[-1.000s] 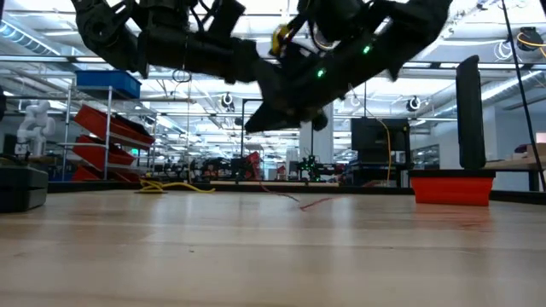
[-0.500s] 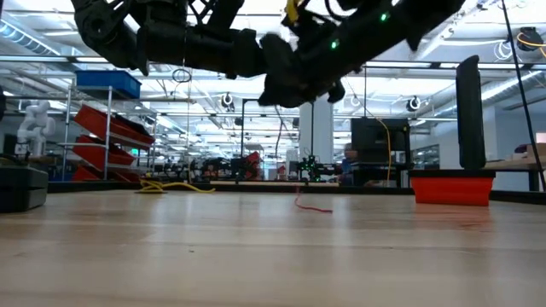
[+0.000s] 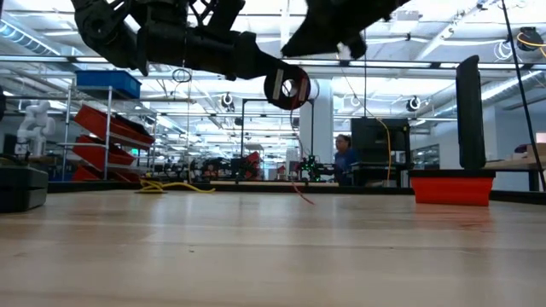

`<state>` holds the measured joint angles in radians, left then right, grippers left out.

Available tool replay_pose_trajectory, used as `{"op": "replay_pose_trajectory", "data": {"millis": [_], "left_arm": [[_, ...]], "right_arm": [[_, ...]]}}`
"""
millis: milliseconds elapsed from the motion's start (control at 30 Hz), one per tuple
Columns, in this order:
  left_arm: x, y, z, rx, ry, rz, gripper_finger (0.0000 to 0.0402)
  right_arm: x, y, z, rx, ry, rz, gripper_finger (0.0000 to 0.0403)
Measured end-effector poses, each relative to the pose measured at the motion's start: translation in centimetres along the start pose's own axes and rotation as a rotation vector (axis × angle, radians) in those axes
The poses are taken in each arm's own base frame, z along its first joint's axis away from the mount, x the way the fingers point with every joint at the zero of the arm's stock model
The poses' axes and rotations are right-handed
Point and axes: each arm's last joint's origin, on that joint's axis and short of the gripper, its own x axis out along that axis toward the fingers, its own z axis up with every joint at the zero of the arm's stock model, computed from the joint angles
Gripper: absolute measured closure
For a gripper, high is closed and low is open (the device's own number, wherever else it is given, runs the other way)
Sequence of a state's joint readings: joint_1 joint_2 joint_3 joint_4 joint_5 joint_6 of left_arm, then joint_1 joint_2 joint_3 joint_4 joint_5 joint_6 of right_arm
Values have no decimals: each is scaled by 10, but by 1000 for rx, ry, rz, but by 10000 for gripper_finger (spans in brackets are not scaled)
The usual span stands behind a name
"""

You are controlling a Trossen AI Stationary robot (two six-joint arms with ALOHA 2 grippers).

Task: Coil cords
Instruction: Coil the red wire onto the black spool

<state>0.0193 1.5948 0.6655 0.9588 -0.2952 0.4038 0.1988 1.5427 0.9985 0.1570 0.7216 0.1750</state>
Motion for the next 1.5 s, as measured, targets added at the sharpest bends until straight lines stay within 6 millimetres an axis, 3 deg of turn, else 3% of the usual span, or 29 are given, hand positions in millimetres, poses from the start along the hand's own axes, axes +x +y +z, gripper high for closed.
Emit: {"op": "replay_pose_trajectory", "data": {"millis": [200, 400, 667, 933, 1267, 1500], "left_arm": [[0, 0, 1, -4, -7, 2, 401], [0, 1, 2, -11, -20, 1, 401], [0, 1, 1, -9, -14, 0, 401], [0, 0, 1, -11, -17, -2, 401], [0, 1, 2, -32, -26, 1, 401], [0, 1, 2, -36, -27, 1, 401]], "right_arm": [[-19, -25, 4, -13, 123, -42, 403], [-18, -42, -5, -72, 243, -111, 403], [-5, -43, -18, -152, 306, -147, 400], [-4, -46, -43, -160, 344, -148, 346], [-8, -48, -99, -23, 160, -57, 324], [-7, -43, -120, 102, -18, 103, 324]]}}
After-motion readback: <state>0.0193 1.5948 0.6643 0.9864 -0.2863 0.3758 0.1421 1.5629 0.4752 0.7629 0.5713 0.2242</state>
